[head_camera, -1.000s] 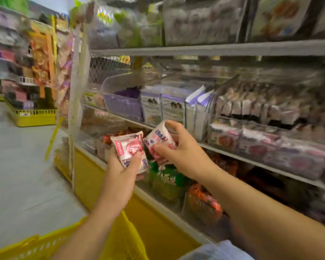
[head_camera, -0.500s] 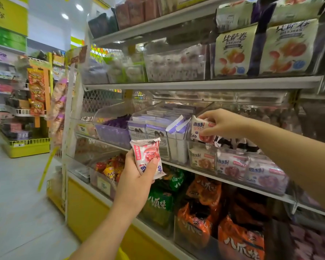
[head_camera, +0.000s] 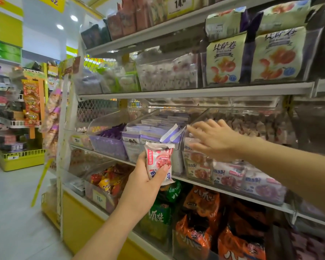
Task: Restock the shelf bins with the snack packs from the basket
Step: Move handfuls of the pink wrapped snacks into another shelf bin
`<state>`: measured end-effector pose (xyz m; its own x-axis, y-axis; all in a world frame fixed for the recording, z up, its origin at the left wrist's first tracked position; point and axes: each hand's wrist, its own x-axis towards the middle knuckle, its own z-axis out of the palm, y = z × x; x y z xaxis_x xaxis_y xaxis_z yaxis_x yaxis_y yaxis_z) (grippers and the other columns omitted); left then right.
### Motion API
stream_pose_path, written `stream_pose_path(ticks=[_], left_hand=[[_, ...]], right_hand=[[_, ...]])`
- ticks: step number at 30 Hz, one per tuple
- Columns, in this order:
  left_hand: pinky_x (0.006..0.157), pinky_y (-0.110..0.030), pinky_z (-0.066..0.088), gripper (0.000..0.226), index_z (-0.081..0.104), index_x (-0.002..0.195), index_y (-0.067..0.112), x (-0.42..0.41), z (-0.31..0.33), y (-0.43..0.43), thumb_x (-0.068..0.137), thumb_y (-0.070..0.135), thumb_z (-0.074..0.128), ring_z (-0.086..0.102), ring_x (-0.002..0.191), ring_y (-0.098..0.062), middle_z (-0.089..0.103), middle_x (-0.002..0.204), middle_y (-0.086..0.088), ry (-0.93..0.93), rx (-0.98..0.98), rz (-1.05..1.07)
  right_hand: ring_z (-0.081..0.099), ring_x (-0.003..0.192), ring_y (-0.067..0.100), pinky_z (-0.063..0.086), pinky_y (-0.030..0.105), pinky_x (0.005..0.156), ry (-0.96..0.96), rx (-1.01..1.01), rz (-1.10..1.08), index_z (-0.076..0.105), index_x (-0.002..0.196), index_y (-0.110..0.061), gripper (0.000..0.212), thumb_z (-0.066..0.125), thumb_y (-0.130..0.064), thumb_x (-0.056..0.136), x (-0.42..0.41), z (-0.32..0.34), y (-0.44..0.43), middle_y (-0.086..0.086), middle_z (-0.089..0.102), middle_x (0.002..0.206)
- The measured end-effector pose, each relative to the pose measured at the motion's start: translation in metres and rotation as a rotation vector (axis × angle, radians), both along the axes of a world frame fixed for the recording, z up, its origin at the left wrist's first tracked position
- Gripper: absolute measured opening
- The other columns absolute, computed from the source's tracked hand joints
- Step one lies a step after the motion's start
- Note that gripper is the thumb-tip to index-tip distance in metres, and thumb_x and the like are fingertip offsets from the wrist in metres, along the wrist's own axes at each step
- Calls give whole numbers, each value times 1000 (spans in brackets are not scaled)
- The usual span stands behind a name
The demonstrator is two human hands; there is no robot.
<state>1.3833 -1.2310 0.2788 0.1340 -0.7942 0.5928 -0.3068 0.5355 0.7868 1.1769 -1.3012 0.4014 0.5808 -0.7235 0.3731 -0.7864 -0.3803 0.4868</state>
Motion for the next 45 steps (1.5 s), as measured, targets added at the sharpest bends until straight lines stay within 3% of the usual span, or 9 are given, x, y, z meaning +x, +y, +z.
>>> stream_pose_path(ticks=[4, 9, 15, 19, 23, 27, 32, 38, 45], left_hand=[[70, -3, 41, 44, 35, 125, 50, -25, 50, -1, 90, 42, 60, 56, 95, 19, 61, 106, 34, -211, -47, -118], [76, -16, 47, 44, 44, 120, 45, -88, 120, -11, 83, 47, 69, 57, 90, 14, 62, 107, 25, -541, -114, -230], [92, -34, 46, 30, 62, 104, 31, -163, 150, -27, 78, 38, 76, 52, 105, -11, 55, 110, 7, -760, -220, -392], [87, -29, 41, 49, 59, 121, 33, -178, 150, -46, 76, 41, 76, 47, 99, -21, 47, 112, 2, -759, -198, -250], [78, -25, 47, 58, 54, 130, 30, -185, 142, -56, 77, 32, 77, 55, 87, -11, 47, 117, 4, -710, -200, -152], [94, -34, 51, 76, 33, 144, 33, -185, 127, -63, 80, 26, 73, 55, 114, -15, 37, 138, 3, -678, -143, -197], [94, -30, 47, 92, 11, 143, 48, -178, 106, -67, 74, 40, 70, 44, 120, -10, 23, 135, 20, -843, -127, -283], [102, -34, 43, 63, 42, 133, 35, -179, 101, -78, 78, 41, 74, 46, 115, -3, 46, 122, 18, -921, -231, -207], [89, -34, 40, 44, 53, 120, 26, -189, 99, -87, 82, 47, 66, 51, 110, -16, 50, 119, 8, -1019, -494, 56]], right_hand=[[46, 124, 21, 36, 40, 99, -333, -12, 111, 35, 145, -28, 50, 37, -45, 98, -44, 48, 32, -3, 54, 134], [59, 107, -2, 48, 18, 87, -616, 394, 309, 54, 117, -47, 51, 67, -23, 75, -102, 65, 88, -20, 63, 116], [54, 91, -13, 41, 5, 76, -472, 45, 226, 54, 116, -38, 48, 75, -35, 72, -141, 57, 102, -25, 59, 97], [52, 92, 7, 44, 22, 78, -472, -81, 172, 48, 109, -39, 43, 66, -47, 70, -147, 44, 85, -14, 51, 101], [50, 86, 13, 44, 25, 68, -492, -162, 149, 49, 100, -29, 41, 73, -40, 69, -140, 37, 59, -10, 47, 96], [49, 84, 10, 35, 17, 60, -469, -100, 51, 47, 101, -30, 51, 76, -49, 64, -136, 31, 40, -12, 43, 94], [50, 84, 5, 50, 25, 74, -409, 171, -18, 55, 109, -31, 68, 72, -66, 53, -144, 36, 43, -14, 47, 98], [65, 84, 19, 55, 34, 79, -191, 143, -47, 72, 94, -19, 16, 67, -26, 81, -135, 32, 36, -1, 68, 91], [59, 70, 10, 46, 26, 70, -120, 69, -152, 67, 81, -26, 28, 68, -52, 72, -128, 36, 36, -10, 64, 76]])
